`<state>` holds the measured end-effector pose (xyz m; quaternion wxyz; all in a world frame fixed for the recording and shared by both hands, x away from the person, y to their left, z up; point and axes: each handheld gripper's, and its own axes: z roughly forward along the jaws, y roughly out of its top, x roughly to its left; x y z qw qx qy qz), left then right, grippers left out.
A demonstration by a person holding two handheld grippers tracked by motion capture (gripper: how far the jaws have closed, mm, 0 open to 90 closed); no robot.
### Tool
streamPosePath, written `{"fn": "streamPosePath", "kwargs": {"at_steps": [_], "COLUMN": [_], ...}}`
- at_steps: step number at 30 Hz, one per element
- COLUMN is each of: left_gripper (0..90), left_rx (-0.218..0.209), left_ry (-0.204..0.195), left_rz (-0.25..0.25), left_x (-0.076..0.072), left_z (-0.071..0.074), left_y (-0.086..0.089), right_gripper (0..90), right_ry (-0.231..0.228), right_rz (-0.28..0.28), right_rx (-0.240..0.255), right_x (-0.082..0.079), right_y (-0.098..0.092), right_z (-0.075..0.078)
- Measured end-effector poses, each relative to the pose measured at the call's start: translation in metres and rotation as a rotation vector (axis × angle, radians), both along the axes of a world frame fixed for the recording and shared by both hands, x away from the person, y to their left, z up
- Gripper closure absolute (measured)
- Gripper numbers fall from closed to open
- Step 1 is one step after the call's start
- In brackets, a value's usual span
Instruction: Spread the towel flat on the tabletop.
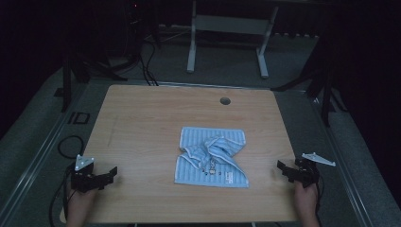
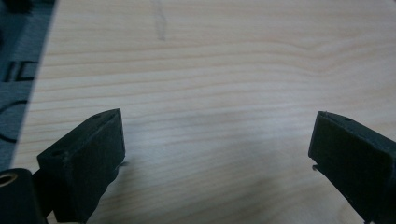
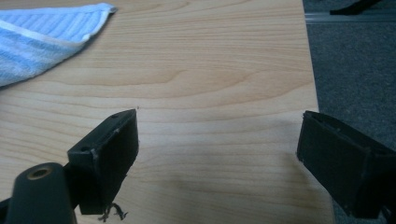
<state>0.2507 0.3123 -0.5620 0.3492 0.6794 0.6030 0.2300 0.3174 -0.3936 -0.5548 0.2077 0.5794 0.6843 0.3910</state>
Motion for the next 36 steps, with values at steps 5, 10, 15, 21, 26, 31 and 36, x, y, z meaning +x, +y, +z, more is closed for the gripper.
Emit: {"fn": "streamPosePath", "kwargs": {"at_steps": [5,10,15,21,26,31,36], "left_gripper": [2.7,2.7,2.7,2.8,3.3,3.3,3.4], "left_rx": [-0.024,0.015,0.107,0.156,0.246,0.236,0.248], "left_ry": [0.051,0.127,0.219,0.335,0.441,0.457,0.475], "left_rz": [-0.088,-0.155,-0.207,-0.231,-0.271,-0.303,-0.352], "left_x": [0.000,0.002,0.004,0.006,0.010,0.017,0.025], "left_z": [0.003,0.010,0.017,0.026,0.030,0.033,0.035], "left_y": [0.004,0.006,0.004,-0.010,-0.021,-0.029,-0.046], "right_gripper": [12.0,12.4,12.4,13.2,13.0,12.8,13.1], "right_ry": [0.011,0.029,0.096,0.198,0.261,0.266,0.278], "right_rz": [0.077,0.134,0.237,0.337,0.428,0.490,0.545], "right_rx": [-0.015,-0.033,-0.067,-0.117,-0.196,-0.214,-0.290], "right_x": [0.000,0.001,0.002,0.005,0.007,0.006,0.008], "right_y": [0.002,0.005,0.012,0.026,0.042,0.052,0.068], "right_z": [0.000,0.004,0.012,0.017,0.020,0.029,0.035]}}
